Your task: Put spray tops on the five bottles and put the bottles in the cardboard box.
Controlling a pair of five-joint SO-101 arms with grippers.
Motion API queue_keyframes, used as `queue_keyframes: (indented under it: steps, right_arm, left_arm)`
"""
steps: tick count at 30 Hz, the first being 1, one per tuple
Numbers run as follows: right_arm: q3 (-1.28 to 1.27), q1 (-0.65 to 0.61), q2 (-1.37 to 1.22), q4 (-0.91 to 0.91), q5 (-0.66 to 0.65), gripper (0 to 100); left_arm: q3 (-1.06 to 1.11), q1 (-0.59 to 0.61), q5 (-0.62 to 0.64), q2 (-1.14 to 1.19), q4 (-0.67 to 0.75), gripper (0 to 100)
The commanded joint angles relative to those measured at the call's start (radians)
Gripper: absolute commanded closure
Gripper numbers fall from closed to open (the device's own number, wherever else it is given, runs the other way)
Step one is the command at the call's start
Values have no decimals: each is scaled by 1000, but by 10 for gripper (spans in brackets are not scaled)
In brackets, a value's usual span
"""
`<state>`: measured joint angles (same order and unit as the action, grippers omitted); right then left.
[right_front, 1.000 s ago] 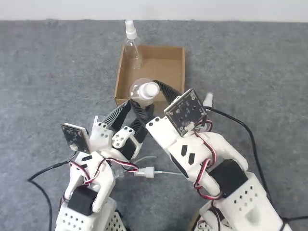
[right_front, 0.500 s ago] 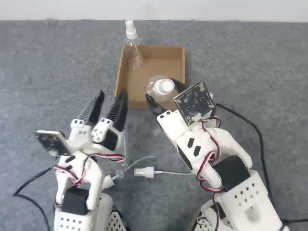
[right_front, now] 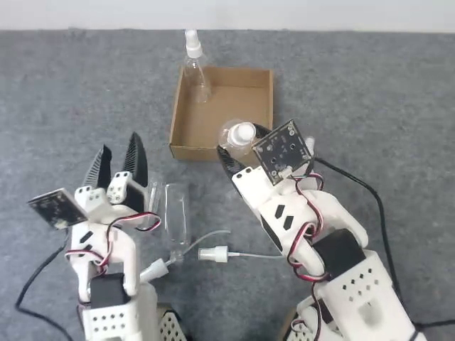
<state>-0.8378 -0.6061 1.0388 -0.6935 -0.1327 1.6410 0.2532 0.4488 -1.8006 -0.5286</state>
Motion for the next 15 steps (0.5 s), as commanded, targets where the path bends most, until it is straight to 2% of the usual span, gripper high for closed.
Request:
queue_keyframes:
  steps: [1,6,15]
  right_arm:
    - [11,10,-1,-1,5,985]
    - [12,10,-1,-12,5,985]
    - [81,8,-13,-35,-2,986]
  left_arm:
    - [8,48,-11,-21,40,801]
    - [24,144,-11,-21,40,801]
    - [44,206,-11,-20,49,801]
